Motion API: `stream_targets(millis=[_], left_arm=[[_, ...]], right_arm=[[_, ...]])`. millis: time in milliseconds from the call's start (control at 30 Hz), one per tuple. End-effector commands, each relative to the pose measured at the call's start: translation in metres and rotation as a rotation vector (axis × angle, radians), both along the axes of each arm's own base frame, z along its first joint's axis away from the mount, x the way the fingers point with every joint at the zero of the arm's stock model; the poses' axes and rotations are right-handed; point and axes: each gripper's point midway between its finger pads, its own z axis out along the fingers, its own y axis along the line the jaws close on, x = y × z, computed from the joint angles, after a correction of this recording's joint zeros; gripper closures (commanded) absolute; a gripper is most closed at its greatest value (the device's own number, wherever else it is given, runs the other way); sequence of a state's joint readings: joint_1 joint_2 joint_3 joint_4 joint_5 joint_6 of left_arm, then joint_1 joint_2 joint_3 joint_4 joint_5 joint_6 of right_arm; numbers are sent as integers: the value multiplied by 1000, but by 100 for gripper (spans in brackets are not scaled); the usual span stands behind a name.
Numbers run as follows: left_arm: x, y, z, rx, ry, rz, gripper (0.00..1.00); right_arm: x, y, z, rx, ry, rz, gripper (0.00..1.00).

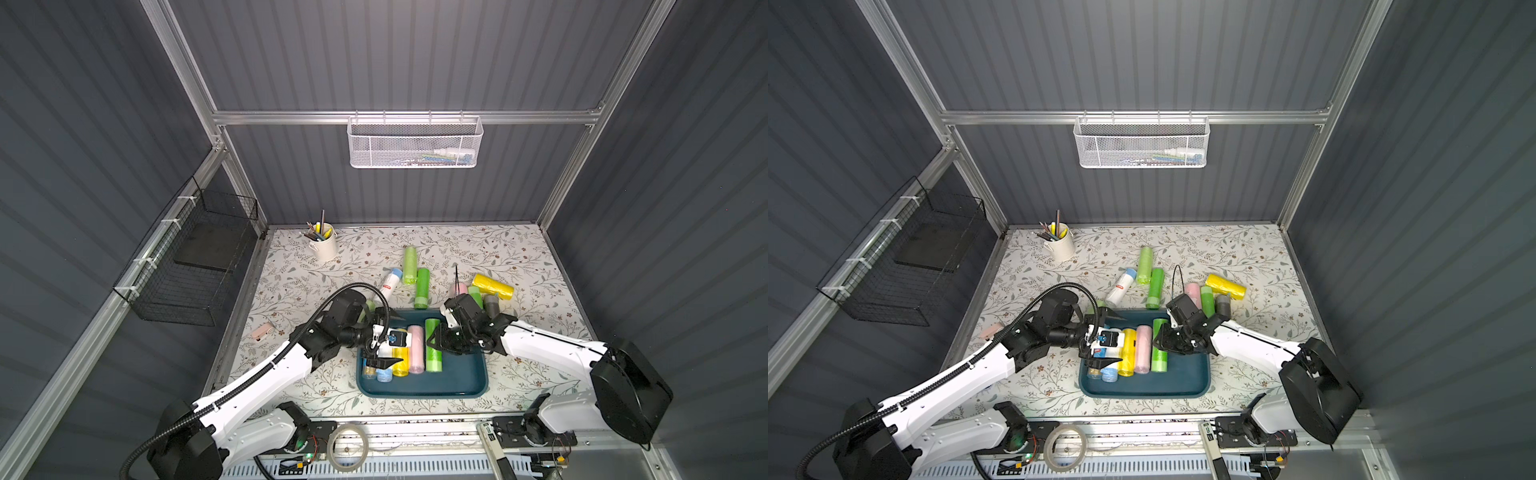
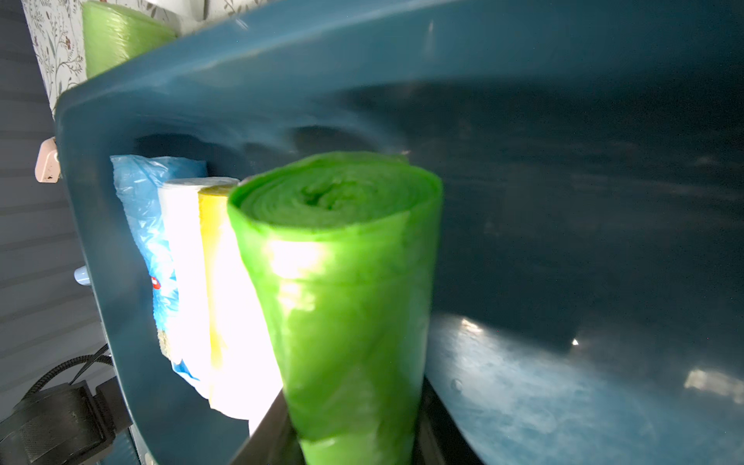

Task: Put the roll of trash bags into the storage box
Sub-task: Place the roll of trash bags in the storage box.

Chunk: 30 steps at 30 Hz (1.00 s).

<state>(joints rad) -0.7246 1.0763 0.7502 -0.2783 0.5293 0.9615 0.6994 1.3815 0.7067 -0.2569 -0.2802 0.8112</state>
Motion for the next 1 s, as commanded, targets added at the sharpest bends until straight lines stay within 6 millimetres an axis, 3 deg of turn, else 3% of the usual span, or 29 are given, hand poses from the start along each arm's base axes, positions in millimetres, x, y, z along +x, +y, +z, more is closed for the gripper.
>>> stream_targets(millis=[0, 967], left_arm=[[-6, 2, -7, 17, 35, -25, 0], [-7, 2, -9, 24, 54, -27, 0]], right_arm=[[-3, -2, -7, -14, 14, 2, 62], [-1, 0, -23, -36, 30, 5, 61]])
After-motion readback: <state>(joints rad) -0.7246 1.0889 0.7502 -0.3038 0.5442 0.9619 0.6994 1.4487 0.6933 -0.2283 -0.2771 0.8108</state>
